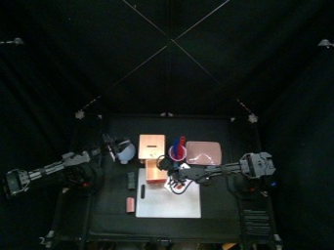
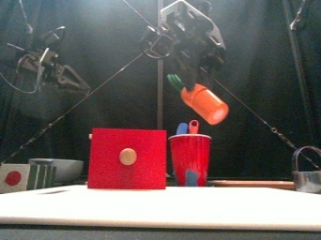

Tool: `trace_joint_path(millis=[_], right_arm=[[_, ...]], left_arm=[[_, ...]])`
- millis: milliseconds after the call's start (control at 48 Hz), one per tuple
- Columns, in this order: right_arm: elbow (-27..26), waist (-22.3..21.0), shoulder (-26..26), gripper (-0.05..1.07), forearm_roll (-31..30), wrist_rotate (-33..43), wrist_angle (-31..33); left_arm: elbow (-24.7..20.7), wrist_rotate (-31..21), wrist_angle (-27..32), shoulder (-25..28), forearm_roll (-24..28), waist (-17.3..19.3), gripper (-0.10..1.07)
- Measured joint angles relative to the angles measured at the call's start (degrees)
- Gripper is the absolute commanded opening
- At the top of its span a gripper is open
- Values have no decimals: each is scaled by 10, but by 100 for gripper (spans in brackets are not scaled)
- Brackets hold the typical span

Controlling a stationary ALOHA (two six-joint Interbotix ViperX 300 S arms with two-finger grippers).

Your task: Place carrot on cutting board

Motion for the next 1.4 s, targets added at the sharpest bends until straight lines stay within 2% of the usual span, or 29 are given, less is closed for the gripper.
trace_joint_path(millis=[333,479,646,917,1208,1396], right_arm=[[160,20,-1,75,71,151,-278],[206,20,-1,76,80,197,-345],[231,18,-1,81,98,199,-374],[236,18,-1,100,107,199,-389],[236,16,-2,100,97,197,-377],[236,15,-36,100,39,198,-337]], left_arm=[[1,0,0,0,0,-16,70],[1,0,0,0,0,-22,70],[1,0,-1,0,0,-22,70],[4,0,-1,0,0,-24,70],[4,0,-1,0,0,-24,70],[4,-2,-2,0,-5,-29,70]])
